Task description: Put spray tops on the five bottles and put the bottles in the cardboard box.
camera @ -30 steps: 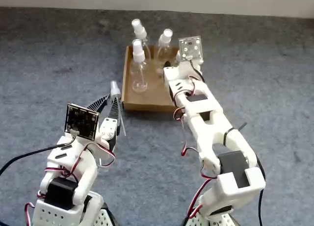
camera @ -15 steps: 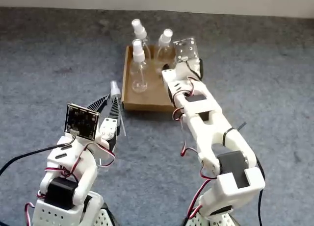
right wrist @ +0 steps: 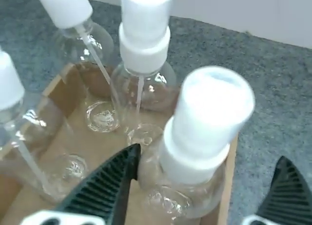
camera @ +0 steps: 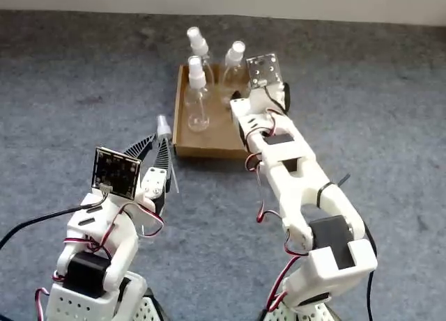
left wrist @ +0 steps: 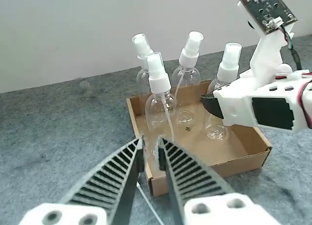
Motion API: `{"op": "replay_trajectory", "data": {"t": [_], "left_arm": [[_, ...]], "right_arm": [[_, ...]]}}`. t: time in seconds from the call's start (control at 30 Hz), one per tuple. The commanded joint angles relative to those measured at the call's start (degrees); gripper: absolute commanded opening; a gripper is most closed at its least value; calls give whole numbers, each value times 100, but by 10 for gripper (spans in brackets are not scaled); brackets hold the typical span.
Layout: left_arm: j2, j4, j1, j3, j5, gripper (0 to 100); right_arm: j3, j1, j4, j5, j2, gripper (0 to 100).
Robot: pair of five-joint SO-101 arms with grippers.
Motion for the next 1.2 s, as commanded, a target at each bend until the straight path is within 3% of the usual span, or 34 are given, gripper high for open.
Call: {"op": "replay_trajectory", "data": {"t": [0.0,0.13,0.57,1.17], "left_arm": [[-40,-62,-31,-171,-18,10],[-40,-62,-31,-171,-26,10],[-31,-62,-31,-171,-26,10],[13,-70,-22,-171,9,10]], "right_arm": [[-57,-92,22,53,-418,375],[-57,-180,84,53,-444,434],[-409,-171,347,44,-549,437],[-418,-171,1930,44,-2440,437]]}}
